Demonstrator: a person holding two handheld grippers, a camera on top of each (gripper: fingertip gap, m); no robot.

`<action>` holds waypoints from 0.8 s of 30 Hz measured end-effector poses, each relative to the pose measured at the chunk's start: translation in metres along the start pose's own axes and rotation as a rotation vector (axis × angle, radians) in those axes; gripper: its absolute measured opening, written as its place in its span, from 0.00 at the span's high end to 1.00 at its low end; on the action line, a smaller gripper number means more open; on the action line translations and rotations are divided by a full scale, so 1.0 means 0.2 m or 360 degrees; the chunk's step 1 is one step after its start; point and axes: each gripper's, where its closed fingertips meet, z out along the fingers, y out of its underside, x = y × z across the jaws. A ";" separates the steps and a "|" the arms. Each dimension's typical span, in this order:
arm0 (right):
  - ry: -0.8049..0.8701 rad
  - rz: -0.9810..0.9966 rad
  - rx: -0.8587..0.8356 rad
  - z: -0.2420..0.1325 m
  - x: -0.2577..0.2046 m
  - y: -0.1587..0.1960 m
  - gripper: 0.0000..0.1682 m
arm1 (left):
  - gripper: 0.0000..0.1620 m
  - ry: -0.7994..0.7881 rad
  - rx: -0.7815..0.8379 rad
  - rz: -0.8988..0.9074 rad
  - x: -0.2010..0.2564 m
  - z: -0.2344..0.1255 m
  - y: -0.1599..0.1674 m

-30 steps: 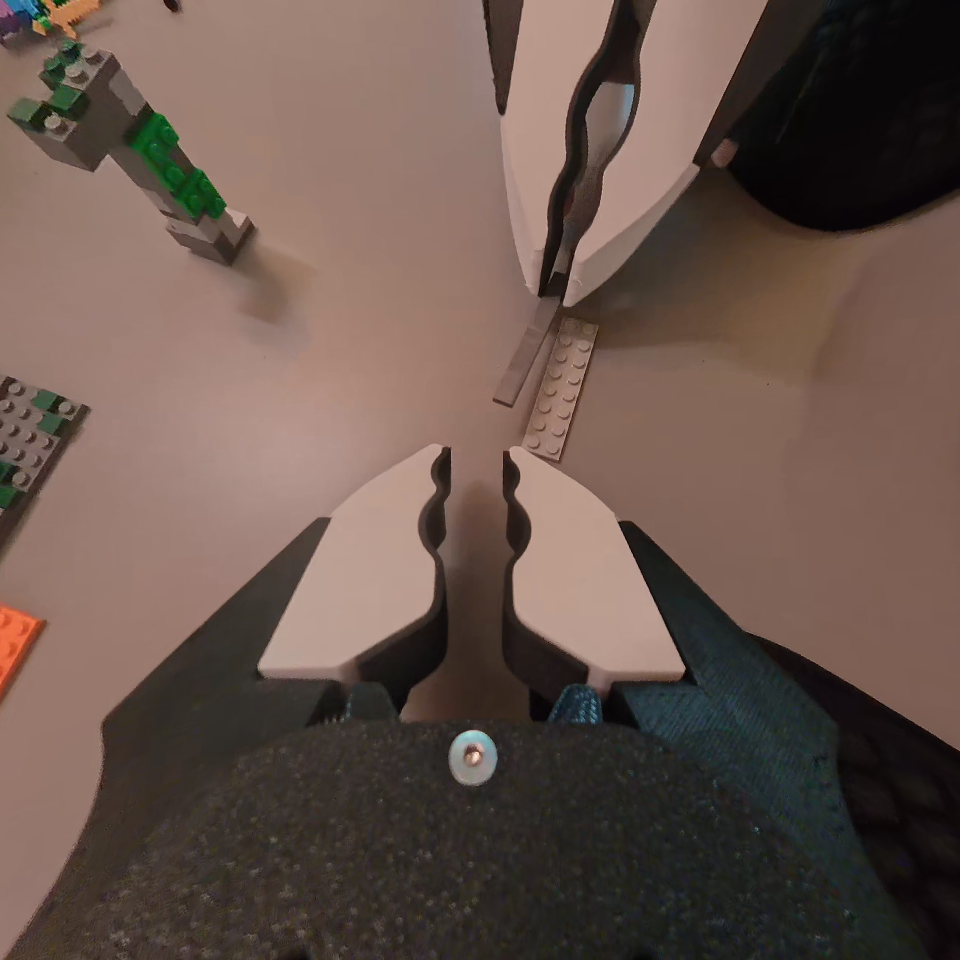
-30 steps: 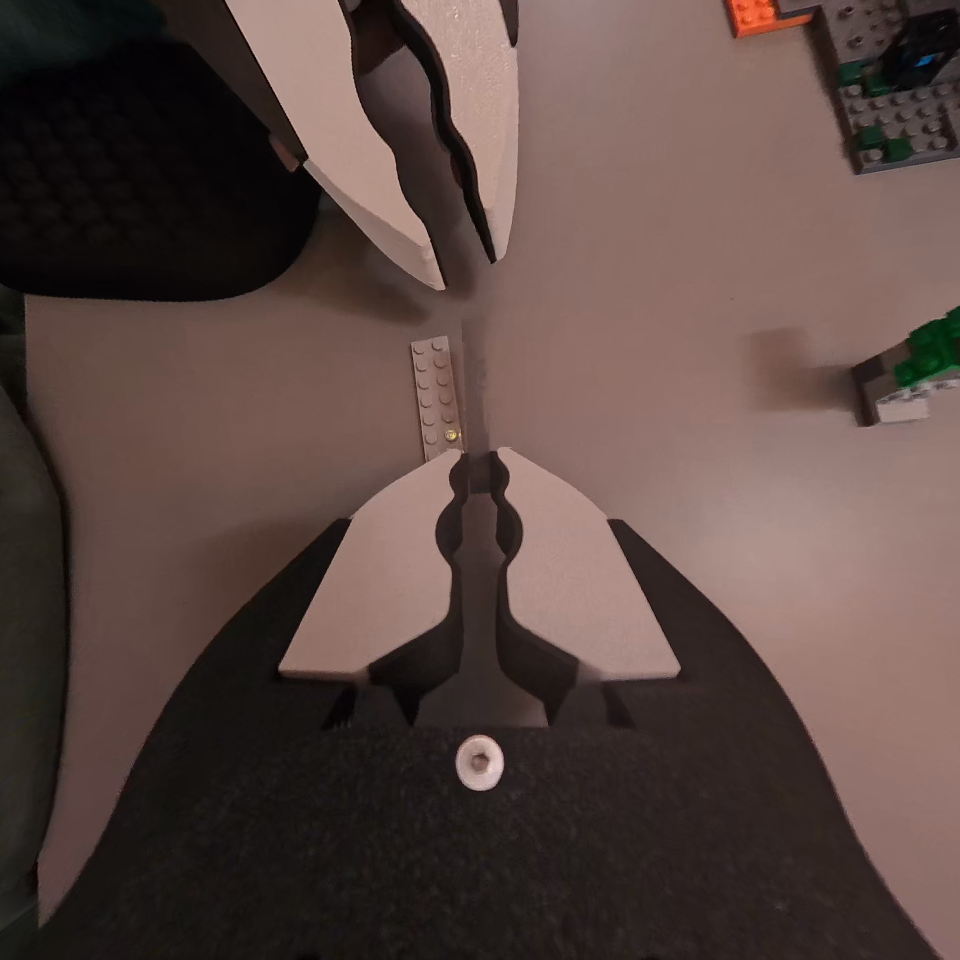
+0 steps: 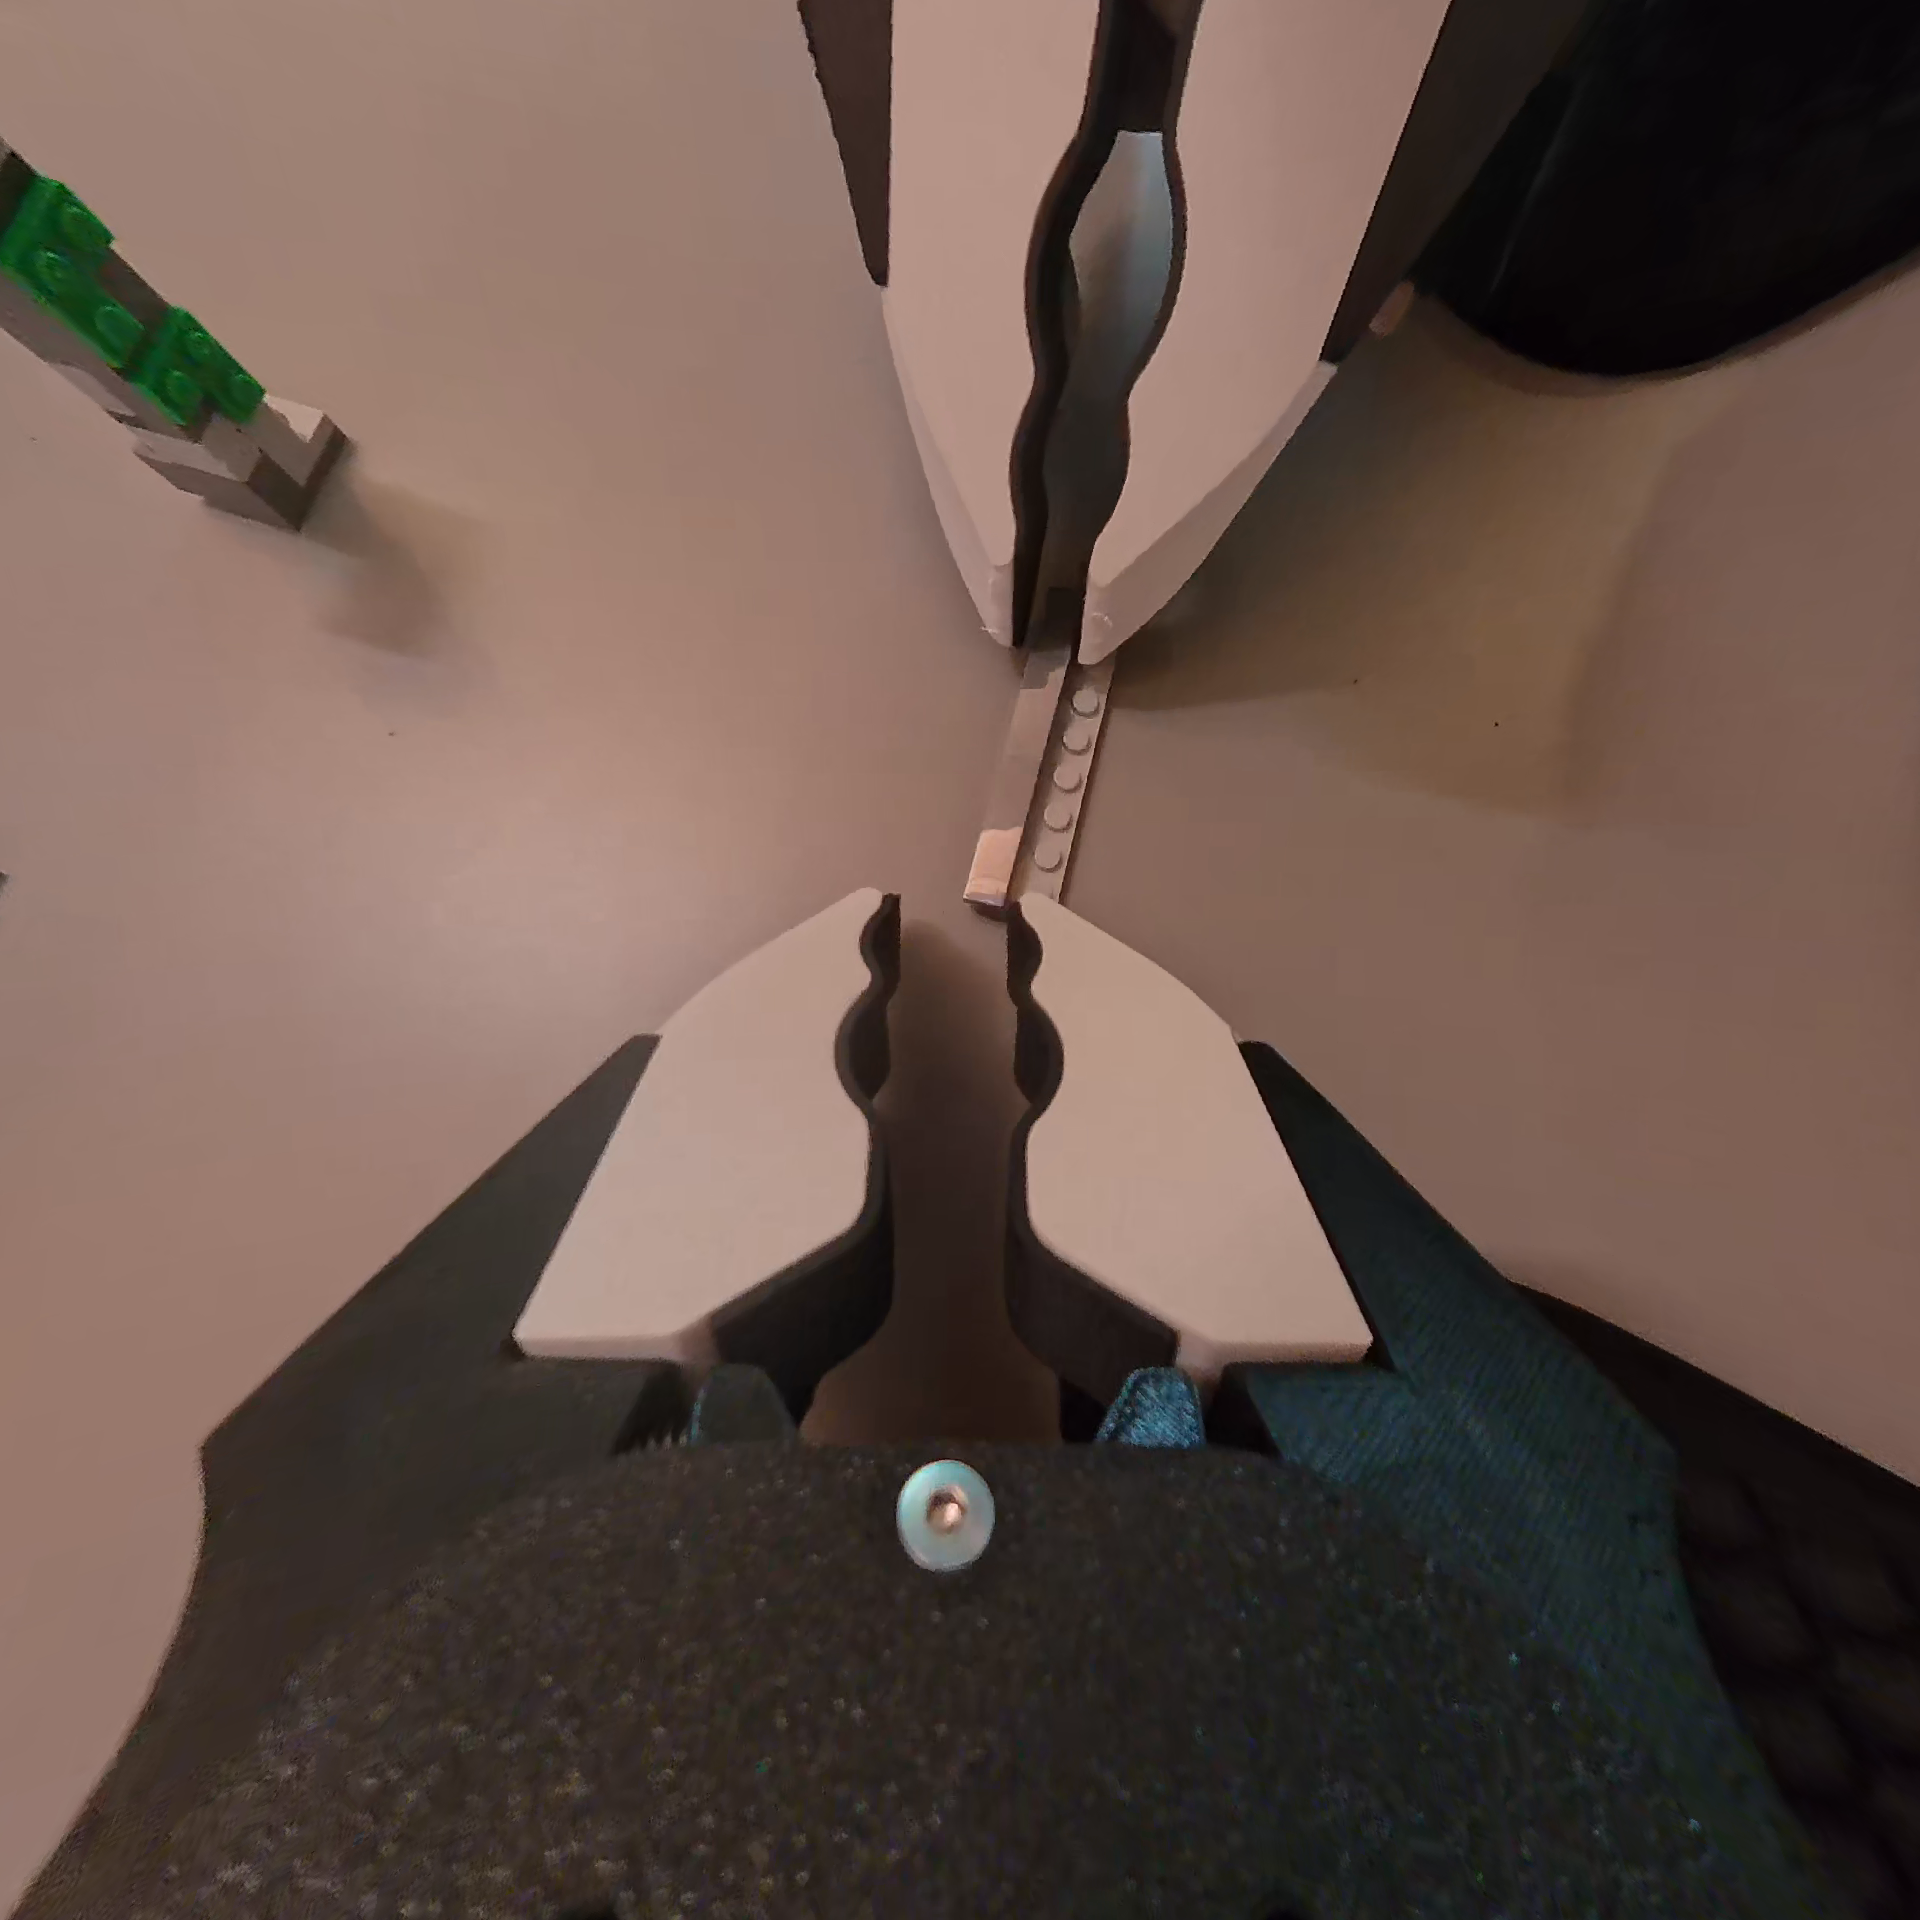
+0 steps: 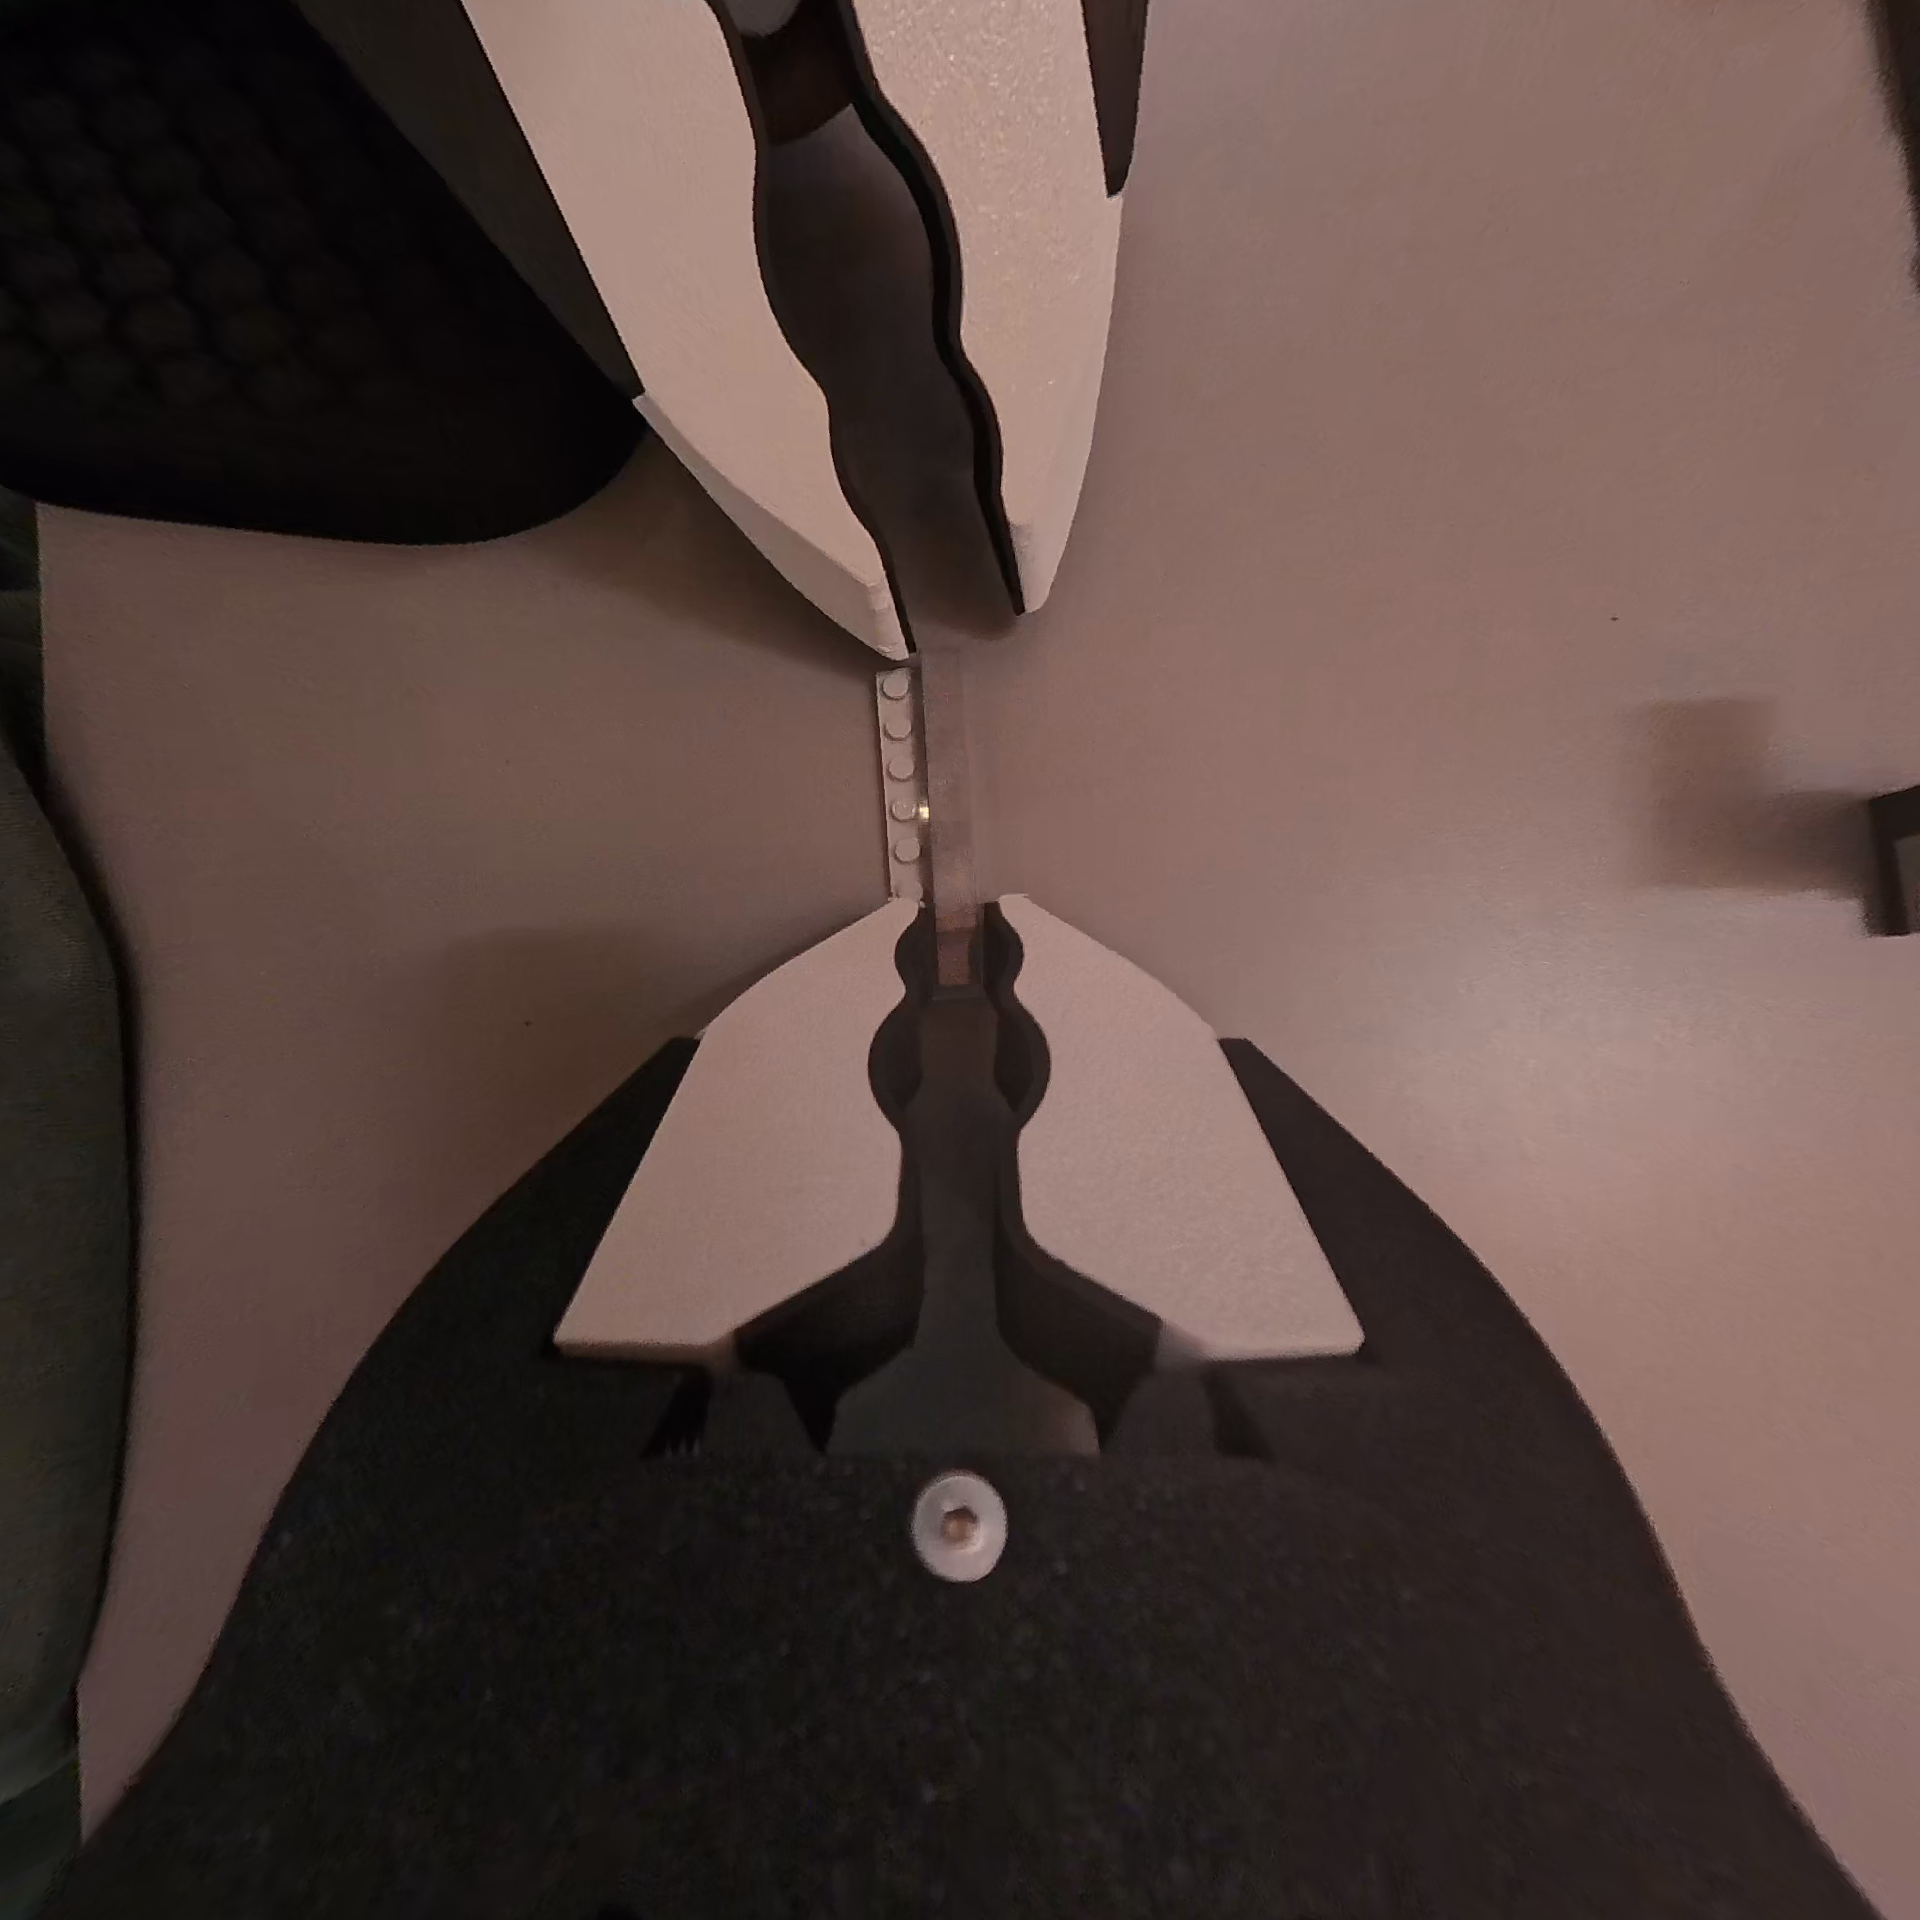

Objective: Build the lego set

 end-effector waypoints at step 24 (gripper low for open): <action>-0.0160 0.0052 0.0058 0.03 0.00 -0.05 0.96 | 0.88 0.0072 0.0042 -0.0032 0.03 0.02 -0.02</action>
